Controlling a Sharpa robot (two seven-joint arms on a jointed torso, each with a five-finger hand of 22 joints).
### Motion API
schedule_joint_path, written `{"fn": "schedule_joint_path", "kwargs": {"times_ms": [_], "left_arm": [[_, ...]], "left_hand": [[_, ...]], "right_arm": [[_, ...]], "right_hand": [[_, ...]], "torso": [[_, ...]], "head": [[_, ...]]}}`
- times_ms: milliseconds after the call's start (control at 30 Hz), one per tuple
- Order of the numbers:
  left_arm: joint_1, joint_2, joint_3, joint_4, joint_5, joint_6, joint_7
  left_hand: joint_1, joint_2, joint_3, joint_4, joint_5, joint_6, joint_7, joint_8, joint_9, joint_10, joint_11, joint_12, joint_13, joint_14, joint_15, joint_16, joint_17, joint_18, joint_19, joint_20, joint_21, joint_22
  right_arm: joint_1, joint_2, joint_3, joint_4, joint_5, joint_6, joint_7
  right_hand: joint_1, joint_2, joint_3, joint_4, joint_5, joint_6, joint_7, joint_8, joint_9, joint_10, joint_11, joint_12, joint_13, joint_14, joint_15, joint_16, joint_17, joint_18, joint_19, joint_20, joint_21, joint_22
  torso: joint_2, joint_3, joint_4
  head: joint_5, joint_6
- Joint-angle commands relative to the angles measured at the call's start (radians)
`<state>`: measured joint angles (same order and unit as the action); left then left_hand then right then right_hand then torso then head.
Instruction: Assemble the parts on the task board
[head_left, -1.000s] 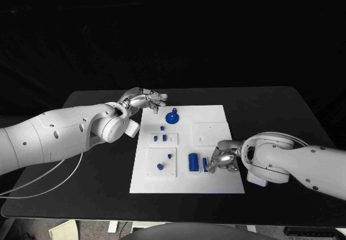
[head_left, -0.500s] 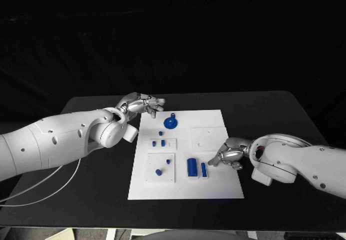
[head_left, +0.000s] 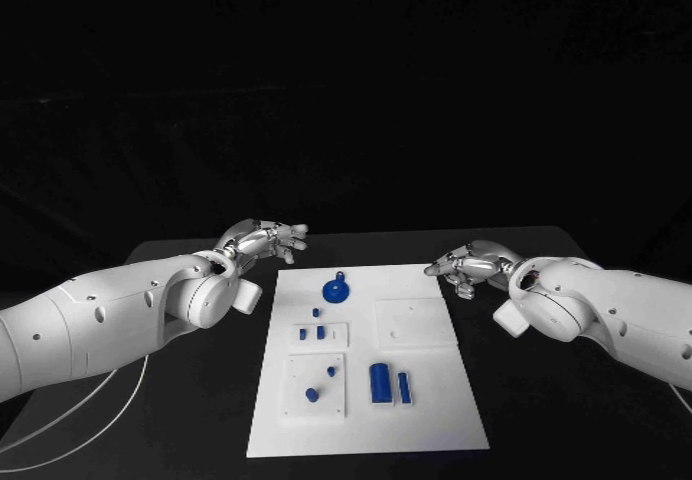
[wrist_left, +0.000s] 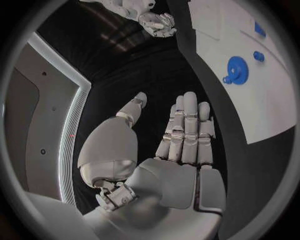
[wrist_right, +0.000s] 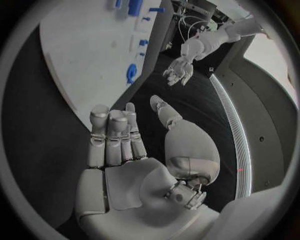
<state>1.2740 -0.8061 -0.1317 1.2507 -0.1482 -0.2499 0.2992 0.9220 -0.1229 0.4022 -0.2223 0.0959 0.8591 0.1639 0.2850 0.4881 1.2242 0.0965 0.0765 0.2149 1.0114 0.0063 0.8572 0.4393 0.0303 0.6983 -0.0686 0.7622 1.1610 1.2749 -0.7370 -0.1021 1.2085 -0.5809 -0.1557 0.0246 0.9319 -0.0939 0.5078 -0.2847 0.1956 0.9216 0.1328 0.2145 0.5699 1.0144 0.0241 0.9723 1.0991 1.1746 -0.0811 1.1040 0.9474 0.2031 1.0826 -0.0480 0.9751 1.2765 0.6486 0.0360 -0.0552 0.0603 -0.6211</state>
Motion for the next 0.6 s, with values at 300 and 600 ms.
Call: {"fn": "schedule_joint_path", "kwargs": {"times_ms": [300, 600], "left_arm": [[0.002, 0.073, 0.003, -0.167, 0.188, 0.059, 0.093], [0.001, 0.121, 0.004, -0.242, 0.194, 0.074, 0.100]], "left_hand": [[0.033, 0.034, 0.007, -0.062, -0.002, -0.043, -0.013, -0.015, -0.013, -0.136, 0.025, -0.013, -0.058, -0.227, 0.128, -0.309, -0.109, -0.028, -0.213, 0.102, -0.138, -0.026], [0.020, 0.037, -0.010, -0.058, -0.014, -0.086, -0.034, -0.031, -0.020, -0.221, 0.014, -0.012, -0.104, -0.295, 0.138, -0.389, -0.137, -0.030, -0.271, 0.128, -0.188, -0.034]], "right_arm": [[-0.023, 0.120, 0.061, -0.271, 0.210, 0.013, 0.227], [-0.061, 0.165, 0.091, -0.343, 0.234, 0.040, 0.258]], "right_hand": [[0.082, 0.001, 0.070, -0.005, -0.049, -0.045, 0.033, 0.003, 0.006, -0.153, 0.112, -0.494, -0.488, -0.322, 0.188, -0.488, -0.297, -0.037, -0.388, 0.163, -0.430, -0.221], [0.054, 0.036, -0.025, -0.005, -0.012, -0.072, 0.024, 0.007, -0.032, -0.055, 0.128, -0.752, -0.836, -0.321, 0.222, -0.712, -0.469, -0.020, -0.442, 0.227, -0.581, -0.340]], "torso": [[-0.023, -0.0035, -0.0073], [-0.026, -0.0005, -0.0030]], "head": [[0.006, 0.062], [0.014, 0.070]]}}
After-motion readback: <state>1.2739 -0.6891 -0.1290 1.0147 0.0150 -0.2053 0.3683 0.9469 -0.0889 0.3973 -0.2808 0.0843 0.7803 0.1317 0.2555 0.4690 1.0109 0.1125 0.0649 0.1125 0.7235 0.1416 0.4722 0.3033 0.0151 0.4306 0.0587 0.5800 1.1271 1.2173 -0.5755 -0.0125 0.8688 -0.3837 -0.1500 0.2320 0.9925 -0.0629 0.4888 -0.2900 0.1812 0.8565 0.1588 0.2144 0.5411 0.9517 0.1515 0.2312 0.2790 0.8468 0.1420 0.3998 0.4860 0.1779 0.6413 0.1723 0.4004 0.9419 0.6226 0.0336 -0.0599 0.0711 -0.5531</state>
